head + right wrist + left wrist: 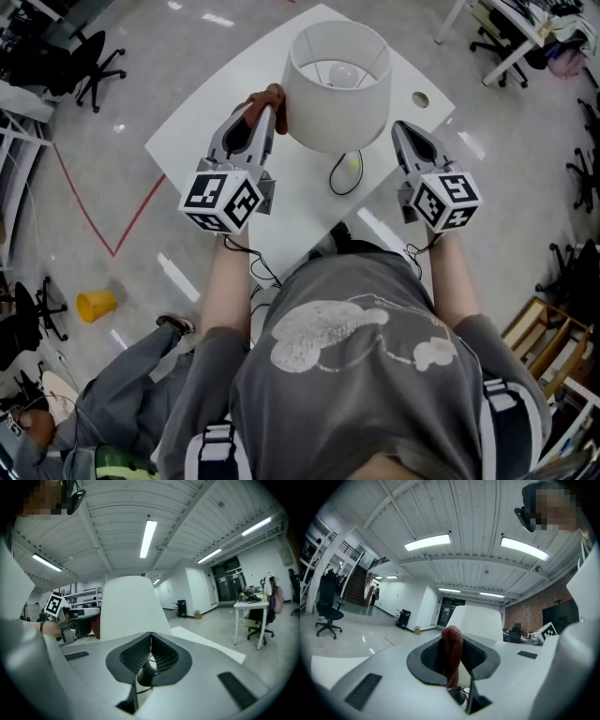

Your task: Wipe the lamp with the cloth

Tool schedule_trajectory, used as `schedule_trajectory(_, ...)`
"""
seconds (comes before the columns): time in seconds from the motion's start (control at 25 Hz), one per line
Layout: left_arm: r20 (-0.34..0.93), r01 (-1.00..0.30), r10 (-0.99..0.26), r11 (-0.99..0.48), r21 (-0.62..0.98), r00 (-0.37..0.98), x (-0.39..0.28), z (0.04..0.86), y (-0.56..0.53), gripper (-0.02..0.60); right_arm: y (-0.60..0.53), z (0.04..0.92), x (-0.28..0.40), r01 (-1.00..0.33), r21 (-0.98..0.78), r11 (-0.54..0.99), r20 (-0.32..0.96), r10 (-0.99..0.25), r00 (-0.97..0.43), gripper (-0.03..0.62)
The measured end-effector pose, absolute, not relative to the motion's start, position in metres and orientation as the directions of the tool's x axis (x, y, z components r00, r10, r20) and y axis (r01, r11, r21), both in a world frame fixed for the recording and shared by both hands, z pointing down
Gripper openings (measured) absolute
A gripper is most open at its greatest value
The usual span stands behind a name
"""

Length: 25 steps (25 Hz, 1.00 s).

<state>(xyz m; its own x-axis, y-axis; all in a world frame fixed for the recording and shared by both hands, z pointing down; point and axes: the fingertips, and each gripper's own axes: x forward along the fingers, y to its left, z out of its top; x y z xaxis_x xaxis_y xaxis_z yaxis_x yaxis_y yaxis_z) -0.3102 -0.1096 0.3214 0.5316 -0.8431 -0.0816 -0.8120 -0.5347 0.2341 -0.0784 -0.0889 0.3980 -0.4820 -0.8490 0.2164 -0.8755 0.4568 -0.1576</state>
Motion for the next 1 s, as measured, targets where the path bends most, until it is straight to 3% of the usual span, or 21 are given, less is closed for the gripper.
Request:
schedule_trajectory(0.24,-0.022,-0.815,-0.861,-0.489,0.313,0.508,-0.318,0.356,-0.095,0.071,-0.066,0.409,-0.076,-0.885,-0.162,0.436,0.243,-0.852,-0.464,0.005)
schedule_trajectory(0.64,-0.258,-0.786,-0.809,-0.581,0.21,0.529,-0.289,0.235,-0.059,0.071,-0.051,0.411,-0.057,-0.886,-0.163,0.433,0.223,-0.859,-0.461,0.005)
schedule_trajectory(1.0,-0.186,-0.809,-0.842,-0.539,0.235,0.507,-0.232,0.26,-0.052,0.071,-0.074,0.395,-0.046,-0.826,-0.187,0.532,0.178,-0.808,-0.561,0.005)
